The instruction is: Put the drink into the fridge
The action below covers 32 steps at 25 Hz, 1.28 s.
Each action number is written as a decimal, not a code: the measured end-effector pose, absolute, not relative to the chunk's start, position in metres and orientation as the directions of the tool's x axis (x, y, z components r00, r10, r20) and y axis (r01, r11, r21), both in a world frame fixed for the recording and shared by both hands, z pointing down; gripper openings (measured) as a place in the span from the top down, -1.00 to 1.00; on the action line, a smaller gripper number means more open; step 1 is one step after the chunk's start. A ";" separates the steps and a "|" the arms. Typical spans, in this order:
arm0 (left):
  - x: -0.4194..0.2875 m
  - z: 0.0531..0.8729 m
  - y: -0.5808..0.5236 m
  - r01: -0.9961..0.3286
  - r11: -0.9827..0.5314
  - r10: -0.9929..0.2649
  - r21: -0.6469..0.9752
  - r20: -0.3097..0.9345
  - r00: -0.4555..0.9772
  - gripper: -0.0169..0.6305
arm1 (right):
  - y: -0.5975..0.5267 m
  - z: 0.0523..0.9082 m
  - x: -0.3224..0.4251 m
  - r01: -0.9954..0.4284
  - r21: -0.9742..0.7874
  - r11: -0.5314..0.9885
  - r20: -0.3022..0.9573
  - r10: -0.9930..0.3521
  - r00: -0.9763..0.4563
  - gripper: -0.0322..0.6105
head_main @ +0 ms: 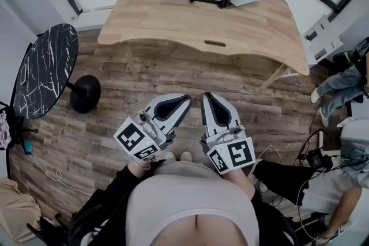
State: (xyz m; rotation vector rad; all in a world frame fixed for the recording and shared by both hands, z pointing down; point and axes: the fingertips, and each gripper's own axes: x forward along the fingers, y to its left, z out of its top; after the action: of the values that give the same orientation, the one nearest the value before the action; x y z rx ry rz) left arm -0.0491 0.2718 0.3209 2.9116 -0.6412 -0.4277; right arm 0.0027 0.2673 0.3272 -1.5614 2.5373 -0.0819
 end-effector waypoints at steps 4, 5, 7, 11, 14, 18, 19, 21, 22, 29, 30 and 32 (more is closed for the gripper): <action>-0.059 0.325 0.275 -0.395 -0.897 -0.435 0.200 -0.238 0.868 0.91 | 0.271 0.330 -0.012 -0.876 -0.127 0.466 -0.099 -0.884 -0.456 0.79; -0.061 0.326 0.276 -0.395 -0.896 -0.436 0.202 -0.236 0.868 0.91 | 0.273 0.330 -0.015 -0.874 -0.124 0.469 -0.097 -0.883 -0.460 0.79; -0.064 0.325 0.277 -0.396 -0.896 -0.437 0.202 -0.239 0.867 0.91 | 0.275 0.329 -0.018 -0.875 -0.110 0.471 -0.097 -0.881 -0.463 0.80; -0.066 0.324 0.278 -0.396 -0.896 -0.437 0.201 -0.242 0.866 0.91 | 0.275 0.329 -0.022 -0.876 -0.089 0.474 -0.089 -0.880 -0.467 0.81; -0.068 0.326 0.278 -0.396 -0.895 -0.438 0.203 -0.242 0.866 0.91 | 0.275 0.331 -0.022 -0.877 -0.094 0.472 -0.087 -0.881 -0.465 0.81; -0.072 0.326 0.278 -0.396 -0.895 -0.438 0.204 -0.243 0.865 0.91 | 0.274 0.330 -0.025 -0.878 -0.095 0.470 -0.088 -0.882 -0.463 0.81; -0.073 0.325 0.278 -0.396 -0.895 -0.439 0.204 -0.245 0.865 0.91 | 0.274 0.330 -0.026 -0.878 -0.095 0.470 -0.087 -0.882 -0.463 0.81; -0.073 0.324 0.278 -0.397 -0.895 -0.439 0.204 -0.246 0.864 0.91 | 0.274 0.330 -0.027 -0.877 -0.094 0.471 -0.086 -0.881 -0.464 0.81; -0.073 0.324 0.278 -0.397 -0.895 -0.439 0.205 -0.245 0.864 0.91 | 0.275 0.329 -0.027 -0.877 -0.094 0.472 -0.086 -0.881 -0.465 0.81; -0.073 0.324 0.284 -0.396 -0.895 -0.439 0.203 -0.244 0.865 0.91 | 0.281 0.327 -0.026 -0.877 -0.092 0.472 -0.089 -0.881 -0.464 0.81; -0.073 0.324 0.286 -0.397 -0.895 -0.439 0.203 -0.243 0.865 0.91 | 0.283 0.327 -0.027 -0.877 -0.092 0.471 -0.089 -0.881 -0.464 0.81; -0.074 0.324 0.288 -0.397 -0.895 -0.439 0.203 -0.243 0.865 0.91 | 0.285 0.327 -0.027 -0.877 -0.090 0.472 -0.091 -0.881 -0.465 0.81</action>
State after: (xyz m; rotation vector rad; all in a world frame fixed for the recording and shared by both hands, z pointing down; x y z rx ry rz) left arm -0.0741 0.2884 0.3240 2.8913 -0.6522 -0.4280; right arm -0.0274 0.2855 0.3265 -1.5526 2.5861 -0.0462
